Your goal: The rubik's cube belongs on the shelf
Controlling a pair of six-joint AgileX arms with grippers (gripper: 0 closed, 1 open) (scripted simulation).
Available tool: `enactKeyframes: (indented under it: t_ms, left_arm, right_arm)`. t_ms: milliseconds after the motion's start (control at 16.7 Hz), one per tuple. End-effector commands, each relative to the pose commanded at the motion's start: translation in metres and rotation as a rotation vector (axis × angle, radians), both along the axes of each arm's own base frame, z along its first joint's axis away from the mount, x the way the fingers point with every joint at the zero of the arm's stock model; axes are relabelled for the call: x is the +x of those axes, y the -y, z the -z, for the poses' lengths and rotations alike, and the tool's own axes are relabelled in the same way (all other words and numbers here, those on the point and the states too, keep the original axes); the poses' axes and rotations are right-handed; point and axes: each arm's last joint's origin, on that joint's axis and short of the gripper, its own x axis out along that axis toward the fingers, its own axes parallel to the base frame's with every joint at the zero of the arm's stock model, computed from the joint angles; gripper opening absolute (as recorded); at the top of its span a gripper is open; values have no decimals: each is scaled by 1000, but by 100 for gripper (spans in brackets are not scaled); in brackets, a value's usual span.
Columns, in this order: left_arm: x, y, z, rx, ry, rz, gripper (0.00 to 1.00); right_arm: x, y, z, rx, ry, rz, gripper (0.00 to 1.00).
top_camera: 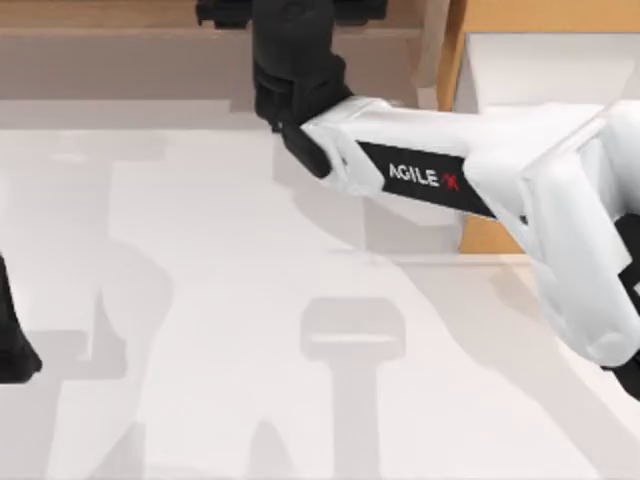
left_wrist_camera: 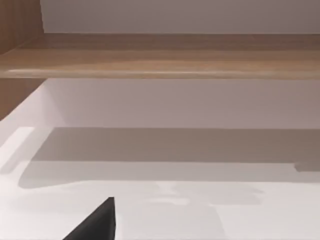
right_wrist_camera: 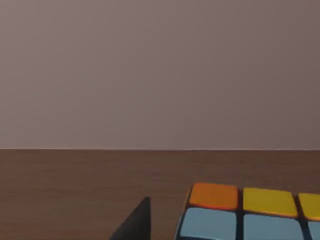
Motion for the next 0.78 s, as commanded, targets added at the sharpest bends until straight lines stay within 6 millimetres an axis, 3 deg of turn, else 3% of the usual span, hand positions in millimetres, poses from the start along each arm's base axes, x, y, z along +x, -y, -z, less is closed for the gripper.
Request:
enactKeyframes:
  t_ms: [600,780]
  left_arm:
    - [0,0,0,0,0,0,100]
    - [0,0,0,0,0,0,100]
  right_arm:
    - [-1,-2,0,0,0,-4,100]
    - [-10,-1,-8,-23,29,-29,100]
